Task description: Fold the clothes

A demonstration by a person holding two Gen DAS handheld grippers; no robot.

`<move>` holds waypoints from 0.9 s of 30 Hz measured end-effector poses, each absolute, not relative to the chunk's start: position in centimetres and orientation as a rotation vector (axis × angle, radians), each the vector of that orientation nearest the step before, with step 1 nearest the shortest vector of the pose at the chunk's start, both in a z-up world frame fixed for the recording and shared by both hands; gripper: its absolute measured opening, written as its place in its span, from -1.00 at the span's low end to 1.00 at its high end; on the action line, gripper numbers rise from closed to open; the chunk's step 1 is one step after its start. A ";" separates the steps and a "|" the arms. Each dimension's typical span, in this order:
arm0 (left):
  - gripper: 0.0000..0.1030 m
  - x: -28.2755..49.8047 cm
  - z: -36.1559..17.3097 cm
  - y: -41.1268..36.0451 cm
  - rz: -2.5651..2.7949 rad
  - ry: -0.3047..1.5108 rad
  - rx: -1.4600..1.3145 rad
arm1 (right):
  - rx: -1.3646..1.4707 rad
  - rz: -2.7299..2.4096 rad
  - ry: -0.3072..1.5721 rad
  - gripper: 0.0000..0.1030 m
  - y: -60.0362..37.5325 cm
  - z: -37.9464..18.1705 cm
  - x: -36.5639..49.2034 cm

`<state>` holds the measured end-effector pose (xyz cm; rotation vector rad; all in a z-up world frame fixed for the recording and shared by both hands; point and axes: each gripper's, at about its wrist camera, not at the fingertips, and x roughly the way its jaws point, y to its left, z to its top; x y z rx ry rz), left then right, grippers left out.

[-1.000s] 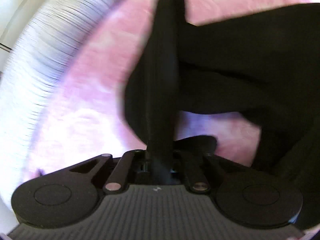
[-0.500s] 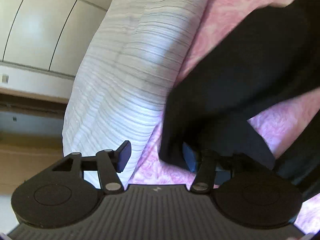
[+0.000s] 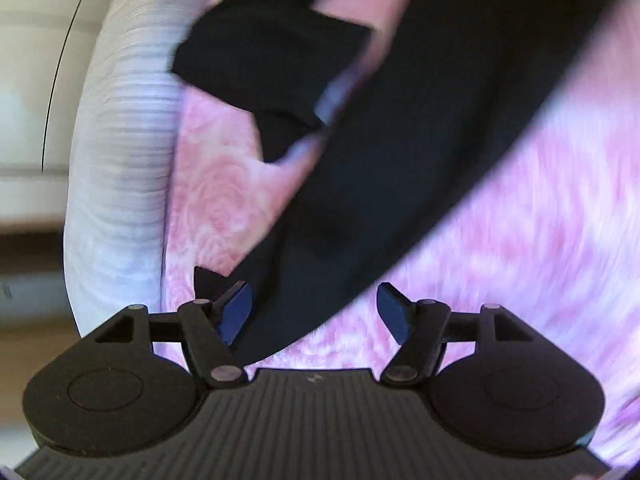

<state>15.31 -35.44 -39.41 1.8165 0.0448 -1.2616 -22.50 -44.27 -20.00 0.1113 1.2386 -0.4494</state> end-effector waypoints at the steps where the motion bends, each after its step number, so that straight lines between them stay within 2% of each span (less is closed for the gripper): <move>1: 0.29 15.9 -40.5 -34.8 -1.276 -0.002 1.840 | 0.075 -0.444 1.264 0.15 -43.0 -20.6 -22.1; 4: 0.29 17.9 -43.4 -33.4 -1.294 -0.162 1.891 | -0.021 -0.455 1.365 0.15 -40.3 -22.8 -21.0; 9: 0.29 20.9 -45.9 -33.1 -1.312 -0.293 1.887 | -0.132 -0.507 1.470 0.15 -39.2 -26.2 -19.4; 10: 0.23 21.1 -45.9 -33.1 -1.317 -0.314 1.881 | -0.149 -0.523 1.478 0.15 -38.8 -26.5 -19.3; 11: 0.07 21.4 -46.0 -33.3 -1.319 -0.319 1.880 | -0.143 -0.551 1.480 0.15 -38.5 -26.4 -19.5; 12: -0.43 21.7 -46.1 -33.5 -1.319 -0.315 1.883 | -0.082 -0.602 1.472 0.15 -38.7 -26.0 -19.8; 13: -0.82 21.8 -46.2 -33.6 -1.313 -0.312 1.885 | 0.002 -0.658 1.458 0.15 -38.9 -25.6 -20.2; 14: -0.88 22.0 -46.3 -33.8 -1.305 -0.309 1.888 | 0.111 -0.724 1.437 0.15 -39.5 -25.1 -20.9; 16: -0.91 22.0 -46.3 -34.2 -1.301 -0.289 1.881 | 0.209 -0.844 1.421 0.15 -39.8 -24.2 -22.5; 21: -0.93 22.0 -46.1 -35.2 -1.288 -0.238 1.879 | -0.225 -0.713 1.509 0.15 -36.4 -25.3 -23.6; 25: -0.94 21.7 -45.7 -35.3 -1.271 -0.220 1.914 | -0.317 -0.646 1.527 0.14 -37.1 -27.6 -25.1; 26: -0.94 21.6 -45.5 -35.2 -1.266 -0.212 1.920 | -0.327 -0.631 1.511 0.06 -37.3 -27.4 -25.6; 27: -0.94 21.4 -45.0 -35.0 -1.264 -0.198 1.923 | -0.336 -0.616 1.507 -0.70 -37.6 -27.2 -25.9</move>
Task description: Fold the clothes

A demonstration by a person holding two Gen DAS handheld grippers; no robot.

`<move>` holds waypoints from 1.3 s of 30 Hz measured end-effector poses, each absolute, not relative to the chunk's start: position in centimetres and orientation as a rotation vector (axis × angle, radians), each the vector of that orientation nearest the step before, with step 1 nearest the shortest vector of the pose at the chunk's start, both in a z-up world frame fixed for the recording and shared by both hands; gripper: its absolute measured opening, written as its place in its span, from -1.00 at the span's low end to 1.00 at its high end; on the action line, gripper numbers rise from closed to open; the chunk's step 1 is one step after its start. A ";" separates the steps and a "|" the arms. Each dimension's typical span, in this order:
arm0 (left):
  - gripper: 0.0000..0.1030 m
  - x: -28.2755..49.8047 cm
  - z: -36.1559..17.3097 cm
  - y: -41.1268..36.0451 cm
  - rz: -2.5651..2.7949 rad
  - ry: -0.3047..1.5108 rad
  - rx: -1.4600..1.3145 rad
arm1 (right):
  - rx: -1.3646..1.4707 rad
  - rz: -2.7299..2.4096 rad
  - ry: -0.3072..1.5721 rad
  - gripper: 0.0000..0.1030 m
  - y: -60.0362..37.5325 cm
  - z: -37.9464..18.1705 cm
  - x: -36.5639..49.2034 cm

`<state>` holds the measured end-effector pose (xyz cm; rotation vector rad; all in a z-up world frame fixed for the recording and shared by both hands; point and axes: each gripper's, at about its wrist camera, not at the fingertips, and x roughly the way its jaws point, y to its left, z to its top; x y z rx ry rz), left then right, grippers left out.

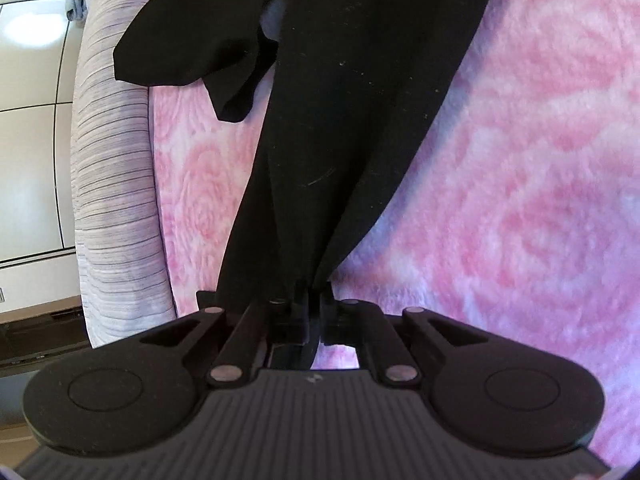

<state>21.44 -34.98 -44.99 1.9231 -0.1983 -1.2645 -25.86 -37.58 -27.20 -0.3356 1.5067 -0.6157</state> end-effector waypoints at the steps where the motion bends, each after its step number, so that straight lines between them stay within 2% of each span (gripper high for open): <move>1: -0.94 21.2 -44.4 -34.6 -1.265 -0.182 1.925 | -0.343 -0.601 1.509 -0.96 -37.8 -26.9 -25.9; 5: -0.95 18.6 -40.9 -32.1 -1.284 -0.111 1.895 | -0.377 -0.555 1.473 -0.96 -38.9 -23.3 -29.8; 12: -0.96 7.9 -33.8 -23.0 -1.329 0.040 1.866 | -0.454 -0.479 1.474 -0.97 -40.5 -19.1 -38.5; 19: -0.94 -1.6 -35.2 -15.6 -1.286 0.311 1.903 | -0.416 -0.444 1.493 -0.96 -40.3 -21.8 -44.6; 27: -0.94 -2.5 -34.8 -13.3 -1.186 0.459 1.786 | -0.398 -0.360 1.548 -0.95 -40.3 -24.1 -43.5; 29: -0.85 -2.0 -34.7 -12.0 -1.190 0.495 1.758 | -0.407 -0.342 1.588 -0.81 -40.3 -24.5 -43.0; 30: -0.76 -1.7 -34.6 -11.4 -1.192 0.513 1.744 | -0.402 -0.337 1.607 -0.65 -40.2 -24.6 -42.6; 31: -0.51 -1.0 -34.7 -10.8 -1.178 0.536 1.726 | -0.392 -0.335 1.625 -0.45 -40.0 -24.6 -42.2; 33: -0.24 1.2 -35.3 -9.5 -1.122 0.587 1.680 | -0.372 -0.329 1.661 -0.27 -39.6 -24.5 -41.5; 36: -0.16 5.9 -37.1 -7.9 -0.999 0.650 1.619 | -0.389 -0.290 1.681 -0.18 -38.0 -24.4 -39.6; 39: -0.12 9.5 -39.1 -7.1 -0.950 0.616 1.609 | -0.437 -0.227 1.679 -0.08 -36.1 -24.0 -36.8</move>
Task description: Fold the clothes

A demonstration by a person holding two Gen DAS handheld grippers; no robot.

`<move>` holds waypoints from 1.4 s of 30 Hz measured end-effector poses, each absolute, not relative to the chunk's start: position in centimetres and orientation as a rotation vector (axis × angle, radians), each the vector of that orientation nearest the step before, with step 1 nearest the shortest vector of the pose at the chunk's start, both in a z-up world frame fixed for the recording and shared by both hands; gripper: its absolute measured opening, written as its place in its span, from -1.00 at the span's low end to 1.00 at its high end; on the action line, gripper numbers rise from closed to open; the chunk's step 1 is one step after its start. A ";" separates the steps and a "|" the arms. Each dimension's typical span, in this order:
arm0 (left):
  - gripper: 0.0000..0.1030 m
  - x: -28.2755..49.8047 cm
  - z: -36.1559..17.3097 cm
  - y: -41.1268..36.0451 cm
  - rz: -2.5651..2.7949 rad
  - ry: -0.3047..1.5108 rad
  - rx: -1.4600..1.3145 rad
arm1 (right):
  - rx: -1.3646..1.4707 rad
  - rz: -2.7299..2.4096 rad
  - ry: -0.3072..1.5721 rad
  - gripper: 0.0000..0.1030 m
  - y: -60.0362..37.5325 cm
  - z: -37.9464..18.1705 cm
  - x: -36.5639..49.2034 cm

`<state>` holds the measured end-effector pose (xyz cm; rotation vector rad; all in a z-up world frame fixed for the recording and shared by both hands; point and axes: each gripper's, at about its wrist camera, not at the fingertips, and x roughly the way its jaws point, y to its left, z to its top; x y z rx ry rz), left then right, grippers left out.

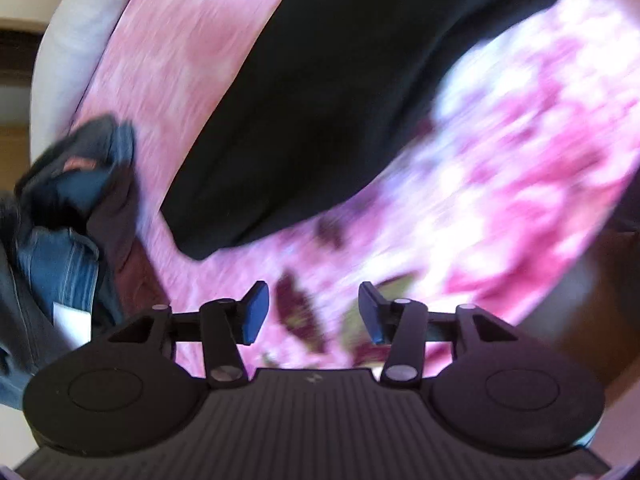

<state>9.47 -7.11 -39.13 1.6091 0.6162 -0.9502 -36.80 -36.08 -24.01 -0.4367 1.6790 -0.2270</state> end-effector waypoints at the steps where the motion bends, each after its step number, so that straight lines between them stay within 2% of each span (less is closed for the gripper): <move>1: -0.12 10.0 -39.5 -7.2 -0.971 0.580 1.597 | -0.451 -0.207 1.677 -0.04 -35.5 -23.9 -35.7; 6: -0.17 9.5 -41.5 -8.0 -1.167 0.328 1.623 | -0.506 -0.160 1.629 0.04 -33.6 -23.4 -29.6; 7: -0.49 9.4 -41.8 -8.1 -1.198 0.305 1.643 | -0.517 -0.150 1.619 0.04 -33.4 -23.5 -28.4; 9: -0.91 9.6 -40.6 -7.5 -1.152 0.317 1.665 | -0.536 -0.130 1.602 0.04 -33.1 -23.5 -26.2; 13: -0.93 10.1 -37.5 -5.9 -1.018 0.350 1.701 | -0.557 -0.131 1.563 0.05 -33.6 -22.8 -23.4; 16: -0.96 10.1 -37.5 -4.0 -0.944 0.434 1.748 | -0.544 -0.151 1.558 0.05 -34.2 -22.7 -22.3; 19: -0.83 10.4 -38.1 -2.8 -0.917 0.548 1.753 | -0.493 -0.177 1.579 0.05 -34.6 -23.0 -21.9; 23: -0.80 11.3 -36.5 -4.4 -0.905 0.590 1.631 | -0.386 -0.245 1.599 0.05 -35.6 -22.4 -21.8; 25: -0.60 12.1 -35.2 -6.7 -0.903 0.571 1.557 | -0.287 -0.342 1.590 0.06 -37.0 -21.4 -22.2; 33: -0.22 13.7 -34.2 -25.1 -1.086 0.416 1.379 | -0.017 -0.627 1.494 0.18 -43.4 -19.1 -24.5; 38: 0.01 10.2 -35.1 -38.9 -1.205 0.358 1.260 | 0.052 -0.632 1.450 0.20 -46.9 -19.5 -25.2; 40: 0.33 8.3 -35.7 -43.9 -1.255 0.357 1.209 | 0.079 -0.639 1.428 0.20 -47.9 -19.5 -25.6; 42: 0.36 7.3 -36.8 -48.2 -1.282 0.384 1.151 | 0.105 -0.659 1.394 0.21 -48.7 -19.2 -26.1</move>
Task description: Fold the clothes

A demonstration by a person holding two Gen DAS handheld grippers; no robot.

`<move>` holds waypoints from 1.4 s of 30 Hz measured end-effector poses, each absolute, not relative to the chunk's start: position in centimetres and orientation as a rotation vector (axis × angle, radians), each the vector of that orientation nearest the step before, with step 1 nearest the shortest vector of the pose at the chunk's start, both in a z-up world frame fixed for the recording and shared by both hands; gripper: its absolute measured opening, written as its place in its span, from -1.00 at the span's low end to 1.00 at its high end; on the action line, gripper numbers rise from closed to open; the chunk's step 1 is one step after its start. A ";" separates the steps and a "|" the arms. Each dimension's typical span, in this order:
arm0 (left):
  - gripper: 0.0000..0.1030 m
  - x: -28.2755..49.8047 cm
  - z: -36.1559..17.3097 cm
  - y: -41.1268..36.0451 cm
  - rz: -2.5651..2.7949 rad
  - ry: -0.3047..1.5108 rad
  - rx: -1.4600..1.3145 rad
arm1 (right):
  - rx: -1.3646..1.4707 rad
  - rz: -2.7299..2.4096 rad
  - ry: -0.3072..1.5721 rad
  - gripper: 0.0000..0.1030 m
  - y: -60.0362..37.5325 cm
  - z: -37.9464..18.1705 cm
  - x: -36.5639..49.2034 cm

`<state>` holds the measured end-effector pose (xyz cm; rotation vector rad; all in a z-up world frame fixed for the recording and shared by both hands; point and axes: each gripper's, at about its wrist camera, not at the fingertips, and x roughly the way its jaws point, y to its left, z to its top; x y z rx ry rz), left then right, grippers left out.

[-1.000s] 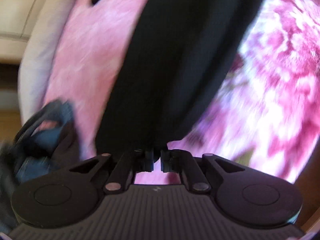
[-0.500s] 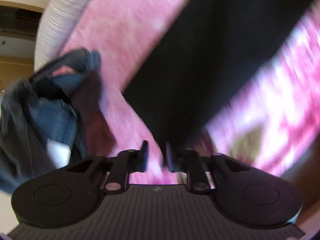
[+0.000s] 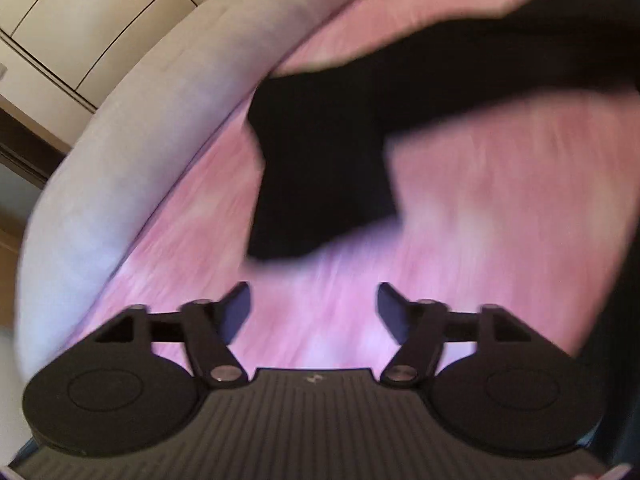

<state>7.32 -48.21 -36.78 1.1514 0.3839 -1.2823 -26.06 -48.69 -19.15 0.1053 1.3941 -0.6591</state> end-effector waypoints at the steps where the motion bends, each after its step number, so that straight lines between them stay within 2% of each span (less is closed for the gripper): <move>1: 0.36 6.9 -37.5 -50.2 -1.291 0.402 1.135 | 0.125 -0.671 1.378 0.22 -49.2 -19.1 -26.3; 5: 0.33 4.9 -41.1 -56.2 -1.311 0.381 1.222 | 0.204 -0.723 1.335 0.24 -50.9 -19.0 -26.9; 6: 0.17 4.5 -42.2 -57.0 -1.306 0.345 1.312 | 0.215 -0.731 1.330 0.24 -51.2 -19.1 -27.1; 7: -0.31 4.6 -42.7 -57.0 -1.305 0.307 1.392 | 0.227 -0.738 1.330 0.25 -51.5 -19.3 -27.2; 8: -0.53 4.8 -42.9 -56.7 -1.308 0.269 1.458 | 0.239 -0.744 1.333 0.25 -51.8 -19.4 -27.4; 9: -0.93 5.0 -43.1 -56.5 -1.309 0.230 1.524 | 0.248 -0.747 1.335 0.25 -52.0 -19.5 -27.5; 14: -0.96 11.1 -37.9 -53.7 -1.229 0.207 1.548 | 0.274 -0.753 1.342 0.25 -52.4 -19.8 -27.2; 20: -0.96 21.9 -28.6 -48.7 -1.084 0.350 1.426 | 0.253 -0.722 1.323 0.25 -52.5 -19.7 -24.8; 22: -0.96 23.9 -26.7 -46.7 -1.059 0.342 1.449 | 0.234 -0.699 1.312 0.25 -52.6 -19.5 -23.5; 24: -0.95 24.7 -26.2 -44.8 -1.056 0.288 1.516 | 0.214 -0.680 1.298 0.25 -52.8 -19.4 -22.2; 28: -0.95 24.8 -28.8 -42.1 -1.083 0.098 1.725 | 0.168 -0.632 1.270 0.25 -53.5 -19.0 -19.2; 33: -0.95 23.6 -33.8 -37.7 -1.118 0.057 1.868 | 0.095 -0.585 1.241 0.25 -54.1 -18.2 -16.3; 35: -0.80 23.4 -36.1 -35.6 -1.135 0.132 1.928 | 0.083 -0.583 1.240 0.25 -54.2 -18.0 -15.9; 37: -0.53 23.2 -38.0 -33.6 -1.132 0.234 2.003 | 0.084 -0.578 1.244 0.25 -54.0 -17.9 -15.5; 38: -0.49 23.1 -38.3 -32.7 -1.133 0.276 2.008 | 0.086 -0.574 1.247 0.25 -53.9 -17.8 -15.4; 42: -0.20 24.0 -36.7 -32.6 -1.130 0.413 1.807 | 0.075 -0.528 1.262 0.26 -52.8 -18.1 -13.8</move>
